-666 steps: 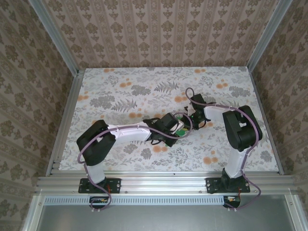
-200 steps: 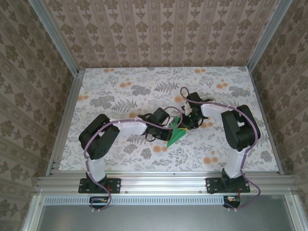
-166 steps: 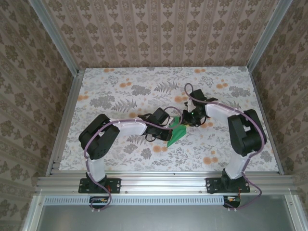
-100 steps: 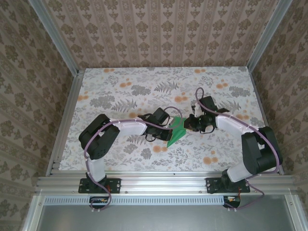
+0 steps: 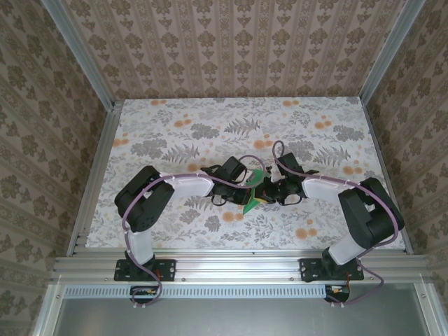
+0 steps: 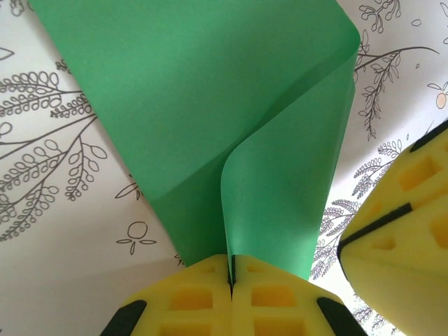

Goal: Fold a paper plane with a square sheet of paper (pick it up from the middle)

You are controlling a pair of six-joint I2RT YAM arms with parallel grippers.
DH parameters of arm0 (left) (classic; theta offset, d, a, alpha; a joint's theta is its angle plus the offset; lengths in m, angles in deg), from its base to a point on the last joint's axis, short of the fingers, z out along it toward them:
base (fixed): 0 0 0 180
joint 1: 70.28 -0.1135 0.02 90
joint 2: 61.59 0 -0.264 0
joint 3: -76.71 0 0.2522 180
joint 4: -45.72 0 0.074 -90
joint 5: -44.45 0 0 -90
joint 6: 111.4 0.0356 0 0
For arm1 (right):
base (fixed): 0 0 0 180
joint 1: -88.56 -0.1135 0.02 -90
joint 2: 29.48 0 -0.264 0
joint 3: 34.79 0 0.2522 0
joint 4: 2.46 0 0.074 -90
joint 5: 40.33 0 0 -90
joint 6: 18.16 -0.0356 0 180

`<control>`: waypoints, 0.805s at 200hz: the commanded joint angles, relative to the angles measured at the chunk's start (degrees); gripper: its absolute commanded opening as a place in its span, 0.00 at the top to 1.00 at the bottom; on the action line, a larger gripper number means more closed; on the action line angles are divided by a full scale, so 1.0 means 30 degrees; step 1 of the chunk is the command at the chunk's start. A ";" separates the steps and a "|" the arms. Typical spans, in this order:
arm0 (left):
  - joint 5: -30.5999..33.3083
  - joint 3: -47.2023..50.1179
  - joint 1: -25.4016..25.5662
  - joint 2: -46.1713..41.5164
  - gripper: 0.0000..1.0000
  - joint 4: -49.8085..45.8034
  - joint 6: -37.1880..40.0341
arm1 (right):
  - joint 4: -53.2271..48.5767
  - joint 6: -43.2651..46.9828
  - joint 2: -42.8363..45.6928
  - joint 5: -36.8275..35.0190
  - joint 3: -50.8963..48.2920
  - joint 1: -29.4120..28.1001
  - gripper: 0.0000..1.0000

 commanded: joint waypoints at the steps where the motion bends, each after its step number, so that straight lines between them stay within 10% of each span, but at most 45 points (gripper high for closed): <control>1: -0.0053 -0.0372 0.0016 0.0579 0.98 -0.0820 0.0715 | -0.0170 -0.0351 0.0352 -0.1540 0.0463 0.0466 0.89; 161: -0.0140 -0.0846 0.0035 0.0607 0.98 -0.1108 0.0999 | -0.5425 0.4869 -0.6006 -0.4323 0.6304 0.1759 0.90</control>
